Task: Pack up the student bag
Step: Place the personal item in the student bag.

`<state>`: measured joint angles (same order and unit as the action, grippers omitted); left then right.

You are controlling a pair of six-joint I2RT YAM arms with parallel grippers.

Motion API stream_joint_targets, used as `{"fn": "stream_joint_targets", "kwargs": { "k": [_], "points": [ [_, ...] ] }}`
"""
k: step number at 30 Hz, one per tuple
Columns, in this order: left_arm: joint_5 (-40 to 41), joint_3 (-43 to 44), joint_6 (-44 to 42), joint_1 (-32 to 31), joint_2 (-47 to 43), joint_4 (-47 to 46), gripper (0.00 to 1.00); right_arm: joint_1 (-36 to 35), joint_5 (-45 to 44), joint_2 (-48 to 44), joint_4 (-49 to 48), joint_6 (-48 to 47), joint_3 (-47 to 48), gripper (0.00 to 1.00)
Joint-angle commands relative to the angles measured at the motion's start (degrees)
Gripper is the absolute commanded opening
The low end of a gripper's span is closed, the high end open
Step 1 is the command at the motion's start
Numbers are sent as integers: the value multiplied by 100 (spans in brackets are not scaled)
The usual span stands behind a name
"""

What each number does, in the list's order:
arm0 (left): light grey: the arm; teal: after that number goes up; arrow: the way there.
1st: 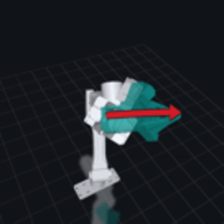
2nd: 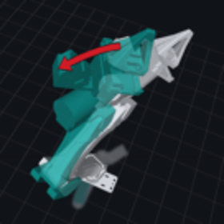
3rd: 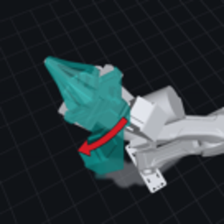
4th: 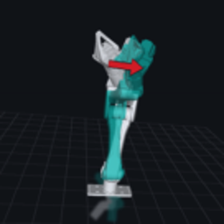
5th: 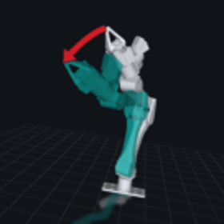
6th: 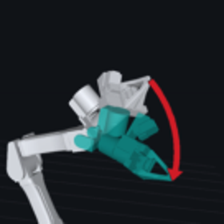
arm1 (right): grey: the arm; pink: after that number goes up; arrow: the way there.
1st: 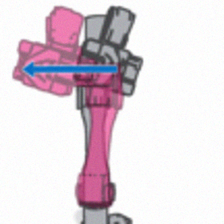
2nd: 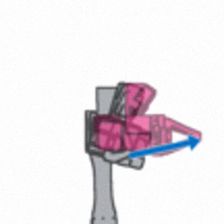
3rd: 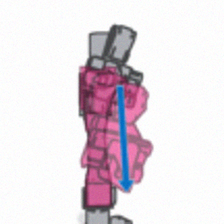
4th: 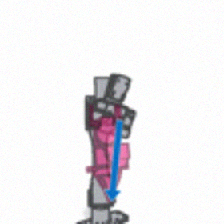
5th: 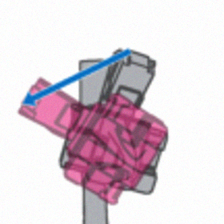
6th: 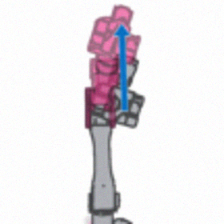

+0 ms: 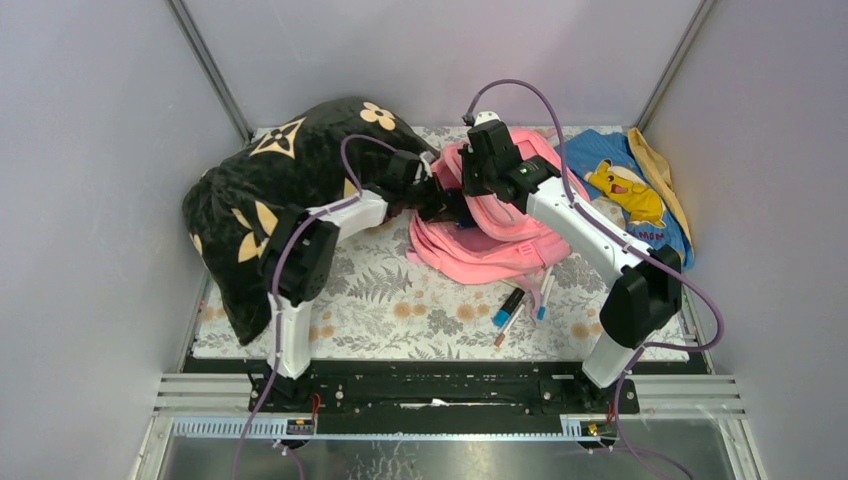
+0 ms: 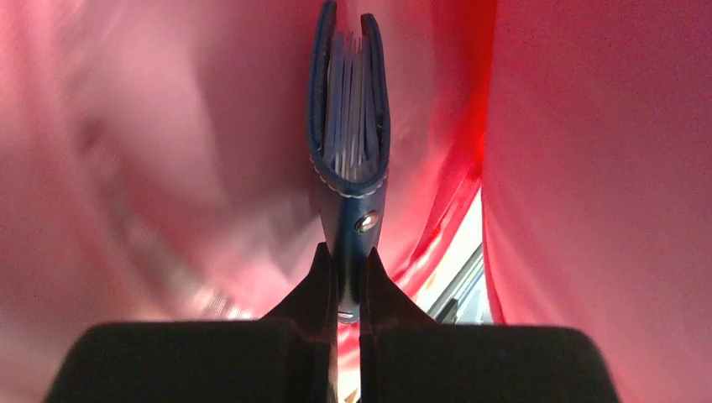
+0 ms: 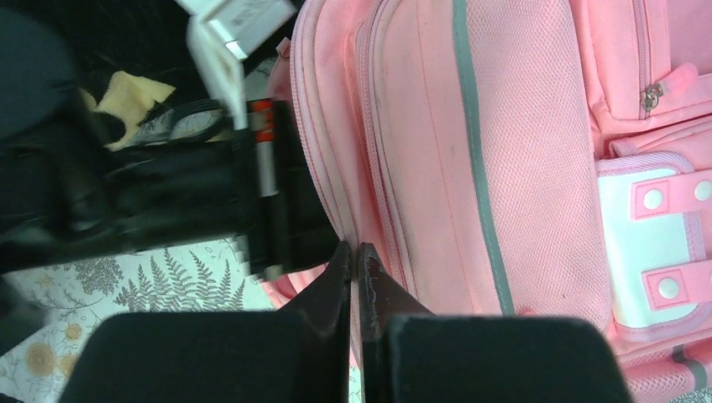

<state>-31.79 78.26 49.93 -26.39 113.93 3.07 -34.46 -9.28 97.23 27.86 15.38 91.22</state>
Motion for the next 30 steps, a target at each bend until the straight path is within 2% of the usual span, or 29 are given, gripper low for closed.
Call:
{"fn": "stream_joint_targets", "kwargs": {
  "k": [1,3,5,7,15,18,22,23,25,26,28,30],
  "points": [
    [-291,904,329,-361,646,-1107,6,-9,267,-215,-312,251,100,0],
    [-213,1506,113,-417,973,-335,58,-8,190,-178,-246,289,142,0],
    [-152,1484,-122,-413,902,129,83,-14,83,-177,-197,318,155,0],
    [102,1183,-323,-396,542,361,96,-9,59,-218,-240,351,90,0],
    [563,-306,-570,-393,-953,826,98,0,63,-166,-302,512,-6,0],
    [777,-826,-653,-393,-1602,1047,93,9,64,-149,-307,579,-12,0],
    [1623,-1509,-861,-338,-2767,1673,92,9,16,-47,-214,549,2,0],
    [1749,-1693,-853,-255,-3068,1739,92,9,121,-9,-185,495,0,3],
    [1786,-1973,-832,-24,-3631,1740,93,-3,496,165,122,257,208,54],
    [1838,-2017,-893,52,-3857,1763,94,-20,483,250,409,174,392,67],
    [1996,-1953,-1186,69,-4136,1856,94,-30,71,105,612,120,387,78],
    [2108,-1873,-1436,24,-4249,1927,94,-10,-706,-473,321,205,-166,87]
  ]
}}
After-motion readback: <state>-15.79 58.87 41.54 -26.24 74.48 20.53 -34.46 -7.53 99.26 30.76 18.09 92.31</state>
